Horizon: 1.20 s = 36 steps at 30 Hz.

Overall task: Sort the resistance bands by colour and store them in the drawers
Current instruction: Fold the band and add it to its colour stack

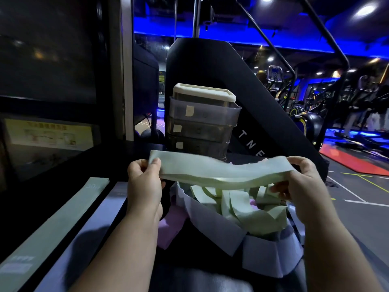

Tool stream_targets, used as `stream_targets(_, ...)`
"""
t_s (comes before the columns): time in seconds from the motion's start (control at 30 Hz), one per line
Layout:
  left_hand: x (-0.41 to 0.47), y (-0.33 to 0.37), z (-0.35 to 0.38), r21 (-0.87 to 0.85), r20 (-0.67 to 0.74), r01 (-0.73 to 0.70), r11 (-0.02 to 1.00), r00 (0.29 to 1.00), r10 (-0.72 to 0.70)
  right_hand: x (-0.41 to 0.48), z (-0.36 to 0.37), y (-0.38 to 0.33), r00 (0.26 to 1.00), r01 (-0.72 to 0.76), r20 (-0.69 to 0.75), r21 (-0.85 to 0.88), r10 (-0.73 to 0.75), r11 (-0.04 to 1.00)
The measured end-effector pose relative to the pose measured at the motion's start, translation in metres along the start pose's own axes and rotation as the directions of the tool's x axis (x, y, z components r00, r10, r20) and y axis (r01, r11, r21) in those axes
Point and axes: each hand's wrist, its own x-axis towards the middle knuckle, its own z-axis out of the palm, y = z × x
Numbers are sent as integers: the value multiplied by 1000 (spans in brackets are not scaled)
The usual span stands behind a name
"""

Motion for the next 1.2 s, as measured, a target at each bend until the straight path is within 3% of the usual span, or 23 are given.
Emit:
stream_targets(0.43,3,2,-3,-53,-38,22,998,999,-24,-5,-8,-7,933,-126,360,337,-4,933)
stream_targets(0.53,2,2,-4,-60,-35,3,998,999,-5,-4,-11,-8,922,-115,387,313,-16,943)
stream_targets(0.7,3,2,-2,-40,-11,13,999,1000,-14,-2,-6,-3,963,41,261,102,-67,994)
stream_targets(0.87,-5,8,3,-99,140,107,989,986,-93,3,-6,2,989,37,130,206,-65,978)
stream_targets(1.0,-8,10,3,-107,230,117,987,969,-90,5,-9,4,997,76,19,161,-80,984)
stream_targets(1.2,-11,5,2,33,268,15,999,963,-23,1,-10,3,989,140,-71,153,-130,978)
